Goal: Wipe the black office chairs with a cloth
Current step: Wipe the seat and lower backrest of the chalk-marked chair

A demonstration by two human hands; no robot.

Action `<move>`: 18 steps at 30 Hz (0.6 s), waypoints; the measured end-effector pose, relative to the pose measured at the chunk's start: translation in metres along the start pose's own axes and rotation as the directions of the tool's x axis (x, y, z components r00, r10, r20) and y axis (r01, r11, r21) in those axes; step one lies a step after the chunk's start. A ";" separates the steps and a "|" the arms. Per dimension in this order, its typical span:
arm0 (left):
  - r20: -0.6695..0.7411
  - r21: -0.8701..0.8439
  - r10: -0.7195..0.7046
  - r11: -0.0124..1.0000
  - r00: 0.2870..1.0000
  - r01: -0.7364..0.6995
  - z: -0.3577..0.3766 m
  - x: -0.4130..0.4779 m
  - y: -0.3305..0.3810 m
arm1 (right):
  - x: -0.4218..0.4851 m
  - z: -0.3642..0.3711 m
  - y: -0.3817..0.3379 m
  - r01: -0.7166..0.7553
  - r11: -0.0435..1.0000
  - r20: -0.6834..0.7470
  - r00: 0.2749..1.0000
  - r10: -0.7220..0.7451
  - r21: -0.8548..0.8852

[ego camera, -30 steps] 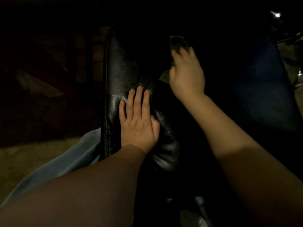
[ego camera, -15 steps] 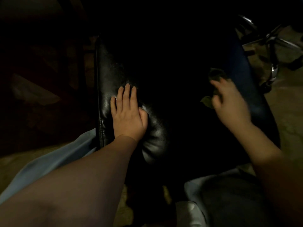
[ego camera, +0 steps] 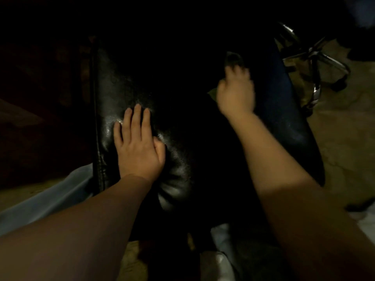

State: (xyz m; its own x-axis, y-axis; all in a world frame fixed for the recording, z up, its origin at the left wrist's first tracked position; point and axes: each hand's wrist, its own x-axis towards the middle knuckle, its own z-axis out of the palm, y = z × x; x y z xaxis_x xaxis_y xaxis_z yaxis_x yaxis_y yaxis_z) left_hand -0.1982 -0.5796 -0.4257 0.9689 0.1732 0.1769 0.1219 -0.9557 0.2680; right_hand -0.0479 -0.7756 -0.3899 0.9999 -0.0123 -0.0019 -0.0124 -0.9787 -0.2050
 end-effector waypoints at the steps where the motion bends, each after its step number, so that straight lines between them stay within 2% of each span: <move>1: -0.006 0.005 -0.002 1.000 1.000 0.002 0.000 0.001 0.000 | -0.003 0.006 -0.021 0.078 0.997 -0.003 0.997 -0.078 -0.008; 5: -0.017 0.027 0.003 1.000 1.000 -0.002 0.002 0.001 0.000 | -0.031 0.023 -0.079 0.359 0.932 0.072 0.930 -0.362 0.050; 10: 0.004 0.041 0.008 0.999 1.000 -0.008 0.001 0.000 -0.001 | -0.034 0.012 -0.064 0.544 0.830 0.196 0.806 -0.558 0.126; 13: 0.011 0.036 0.011 0.999 1.000 -0.011 0.002 0.001 -0.002 | -0.013 -0.001 -0.031 0.520 0.850 0.206 0.826 -0.525 0.080; 16: 0.013 0.024 0.021 0.999 1.000 -0.021 0.002 0.002 -0.003 | 0.027 -0.011 0.009 0.346 0.934 0.128 0.926 -0.356 0.091; 18: 0.015 0.012 0.017 1.000 1.000 -0.017 0.002 0.001 -0.003 | 0.054 -0.015 0.034 0.220 0.966 0.095 0.968 -0.233 0.133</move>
State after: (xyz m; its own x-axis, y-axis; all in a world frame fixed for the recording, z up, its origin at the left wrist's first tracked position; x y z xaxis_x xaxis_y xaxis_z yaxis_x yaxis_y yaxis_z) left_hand -0.1968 -0.5766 -0.4278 0.9739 0.1532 0.1673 0.1078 -0.9614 0.2530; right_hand 0.0057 -0.8128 -0.3819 0.9707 0.2356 -0.0467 0.2078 -0.9213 -0.3287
